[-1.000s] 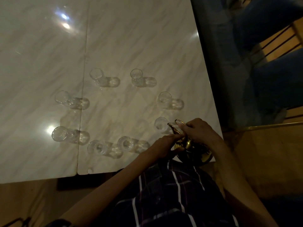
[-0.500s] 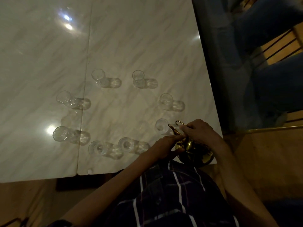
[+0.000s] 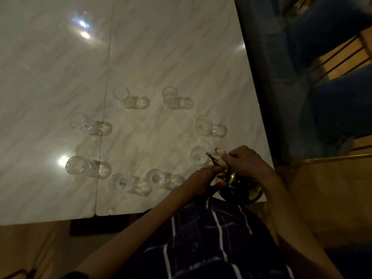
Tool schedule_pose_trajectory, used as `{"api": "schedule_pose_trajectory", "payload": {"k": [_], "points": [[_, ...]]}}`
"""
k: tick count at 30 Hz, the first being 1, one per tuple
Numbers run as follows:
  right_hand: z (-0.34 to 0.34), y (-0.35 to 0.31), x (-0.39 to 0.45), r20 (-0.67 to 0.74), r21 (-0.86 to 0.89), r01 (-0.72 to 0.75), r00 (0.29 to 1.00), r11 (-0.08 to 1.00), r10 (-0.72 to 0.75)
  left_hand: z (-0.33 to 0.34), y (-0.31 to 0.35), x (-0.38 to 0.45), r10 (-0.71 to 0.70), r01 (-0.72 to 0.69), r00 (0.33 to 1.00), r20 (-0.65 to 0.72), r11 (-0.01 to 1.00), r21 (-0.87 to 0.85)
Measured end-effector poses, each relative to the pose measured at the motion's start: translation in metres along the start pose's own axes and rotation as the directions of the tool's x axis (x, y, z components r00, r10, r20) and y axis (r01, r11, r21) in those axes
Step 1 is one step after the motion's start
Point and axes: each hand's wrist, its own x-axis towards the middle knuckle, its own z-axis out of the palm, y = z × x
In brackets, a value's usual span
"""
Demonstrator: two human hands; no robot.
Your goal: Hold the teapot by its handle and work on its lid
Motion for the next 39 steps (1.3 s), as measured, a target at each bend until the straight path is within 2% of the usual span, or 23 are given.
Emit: {"api": "schedule_pose_trajectory", "payload": {"k": [27,39], "points": [[-0.0010,0.0021,0.0080,-0.009,-0.009,0.010,1.000,1.000,-0.010,0.0010,-0.0016,-0.0016,-0.031,0.031,1.000,0.001,0.999,0.015],[-0.0027,0.0027,0.0072,-0.009,0.050,0.005,1.000,0.999,-0.004,-0.0007,-0.0012,-0.0007,-0.030,0.030,1.000,-0.010,1.000,-0.004]]}}
